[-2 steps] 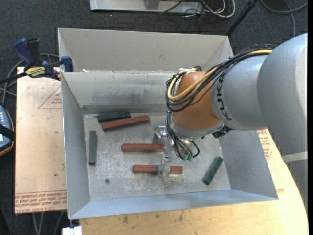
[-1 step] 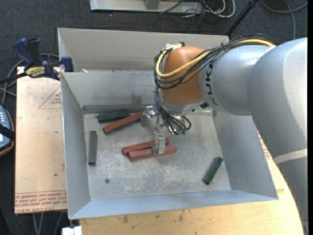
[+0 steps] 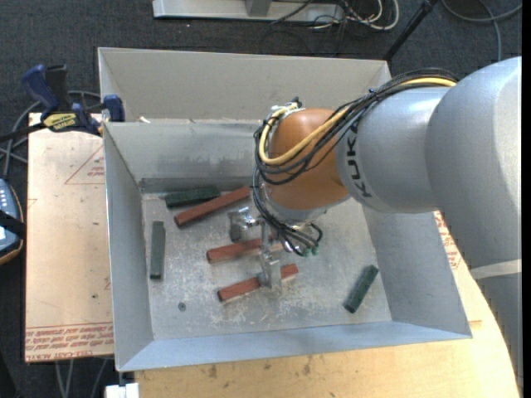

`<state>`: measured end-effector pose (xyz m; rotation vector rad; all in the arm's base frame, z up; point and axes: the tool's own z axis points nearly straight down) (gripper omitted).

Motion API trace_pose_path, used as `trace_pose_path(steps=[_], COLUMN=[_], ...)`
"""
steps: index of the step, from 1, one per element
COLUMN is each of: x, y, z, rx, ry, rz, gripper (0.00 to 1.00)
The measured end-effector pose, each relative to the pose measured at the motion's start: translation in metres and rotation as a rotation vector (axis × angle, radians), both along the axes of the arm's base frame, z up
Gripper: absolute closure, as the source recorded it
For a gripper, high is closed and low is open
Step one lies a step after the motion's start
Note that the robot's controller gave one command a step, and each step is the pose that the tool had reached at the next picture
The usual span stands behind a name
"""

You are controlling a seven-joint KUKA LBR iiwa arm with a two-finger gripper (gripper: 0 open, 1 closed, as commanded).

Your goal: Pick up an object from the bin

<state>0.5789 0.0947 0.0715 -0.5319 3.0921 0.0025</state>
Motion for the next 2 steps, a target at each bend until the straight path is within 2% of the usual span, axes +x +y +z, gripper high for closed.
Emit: trace_pose_path(steps=[1, 2], x=[0.001, 0.010], y=[-0.001, 0.011], z=[0.003, 0.063], rx=[-0.002, -0.001], ry=[0.005, -0.005], rz=[-0.001, 0.318], gripper=[1.00, 1.00])
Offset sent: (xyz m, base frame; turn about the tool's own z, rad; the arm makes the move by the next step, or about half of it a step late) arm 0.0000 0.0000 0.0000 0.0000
